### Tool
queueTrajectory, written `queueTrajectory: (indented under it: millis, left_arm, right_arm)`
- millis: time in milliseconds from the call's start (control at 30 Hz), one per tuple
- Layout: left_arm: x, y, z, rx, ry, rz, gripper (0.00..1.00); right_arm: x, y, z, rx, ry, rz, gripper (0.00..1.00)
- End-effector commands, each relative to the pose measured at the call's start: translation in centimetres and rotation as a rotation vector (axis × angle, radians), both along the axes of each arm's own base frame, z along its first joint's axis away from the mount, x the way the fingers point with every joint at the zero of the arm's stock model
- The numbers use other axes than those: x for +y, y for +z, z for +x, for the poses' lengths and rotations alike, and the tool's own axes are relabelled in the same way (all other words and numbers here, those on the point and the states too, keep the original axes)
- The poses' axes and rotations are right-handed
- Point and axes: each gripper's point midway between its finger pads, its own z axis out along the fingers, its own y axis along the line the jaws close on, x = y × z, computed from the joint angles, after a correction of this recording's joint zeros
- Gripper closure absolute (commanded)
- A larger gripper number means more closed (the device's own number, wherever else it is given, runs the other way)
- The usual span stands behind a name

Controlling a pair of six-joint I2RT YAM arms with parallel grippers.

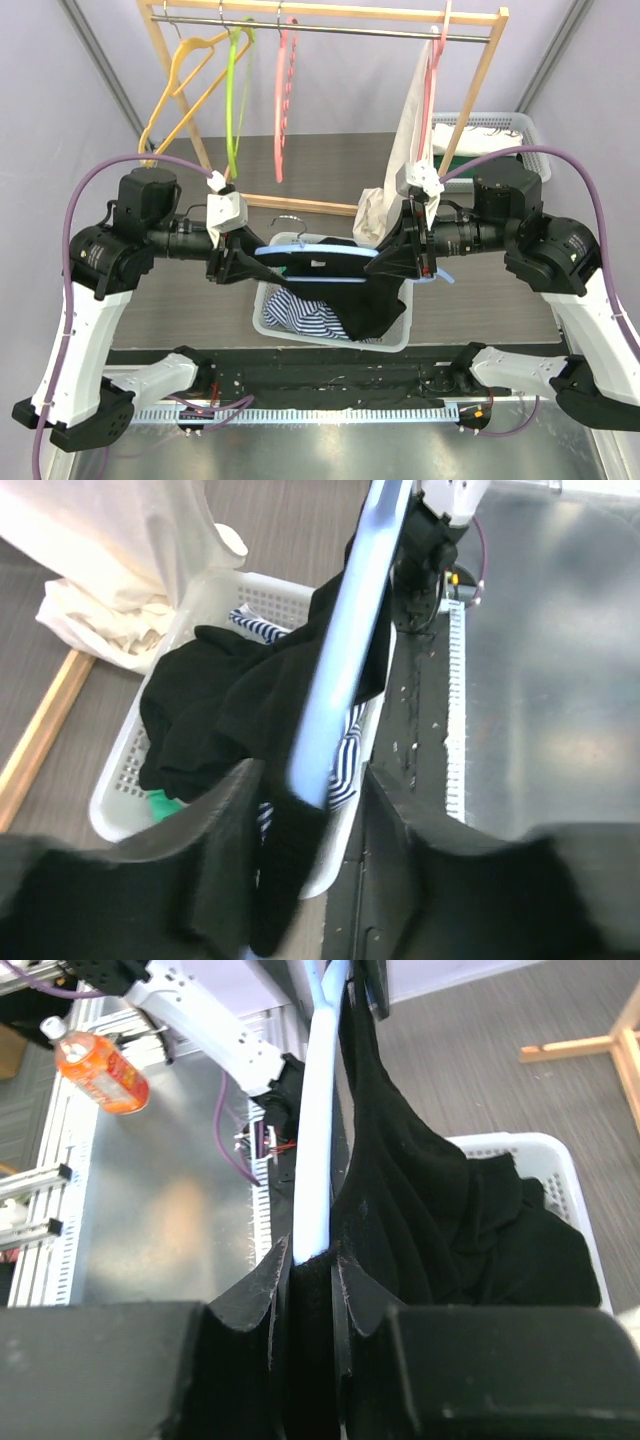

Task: Remove the tank top from the hanger
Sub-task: Pick up the hanger from the clothesline.

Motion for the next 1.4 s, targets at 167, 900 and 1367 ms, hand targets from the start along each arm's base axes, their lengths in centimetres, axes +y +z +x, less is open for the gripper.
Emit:
queueTrajectory:
  millis: [167,900,1367]
  left_arm:
    - [0.0,-0.4,-1.5,0.038,-0.073,-0.024,0.72]
    - [-0.4,-0.4,1.3,0.019,0.021,-0.020,1.00]
    - [-0.6,0.5,3.6,-0.028,0.092,-0.014,1.00]
  right_arm:
    - [1.1,3.0,0.3,-0.115,0.028,0.146,0.99]
    - [-3.2,3.3,5.8,-0.221,-0.444,0.221,0.68]
    - [-6.2,6.0,5.4,-0.270,-0.562,0.295,0.27]
